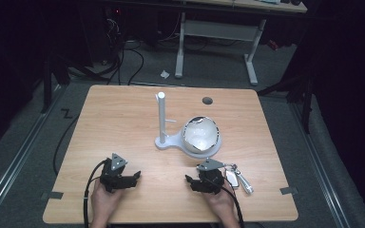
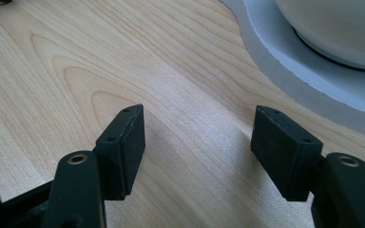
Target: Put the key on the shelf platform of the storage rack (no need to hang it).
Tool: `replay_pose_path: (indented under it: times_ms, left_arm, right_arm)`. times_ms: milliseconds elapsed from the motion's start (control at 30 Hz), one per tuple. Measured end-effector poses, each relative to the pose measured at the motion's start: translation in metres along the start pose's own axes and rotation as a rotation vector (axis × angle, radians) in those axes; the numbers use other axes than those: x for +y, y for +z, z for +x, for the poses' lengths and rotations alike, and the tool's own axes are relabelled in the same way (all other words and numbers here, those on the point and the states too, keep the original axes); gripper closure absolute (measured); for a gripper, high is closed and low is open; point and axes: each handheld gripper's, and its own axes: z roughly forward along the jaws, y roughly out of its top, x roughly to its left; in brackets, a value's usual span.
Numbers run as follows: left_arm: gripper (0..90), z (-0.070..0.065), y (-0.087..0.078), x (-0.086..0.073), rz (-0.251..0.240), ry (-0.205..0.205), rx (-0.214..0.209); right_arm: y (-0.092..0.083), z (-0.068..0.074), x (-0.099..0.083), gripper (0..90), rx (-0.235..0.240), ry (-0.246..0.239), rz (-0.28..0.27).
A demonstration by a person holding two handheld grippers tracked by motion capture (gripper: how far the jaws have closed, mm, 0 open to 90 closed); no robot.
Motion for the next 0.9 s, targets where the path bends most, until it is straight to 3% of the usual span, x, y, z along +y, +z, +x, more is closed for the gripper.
replay_pose_path:
  times_ms: [900]
  left_arm:
    - [19.1,0.0005,0.0007,0.0007,-0.003,-0.005,0.009]
  right_arm:
    - [0.0001,-0.0001,0.0003,38.0,0.001,0.007,0.0]
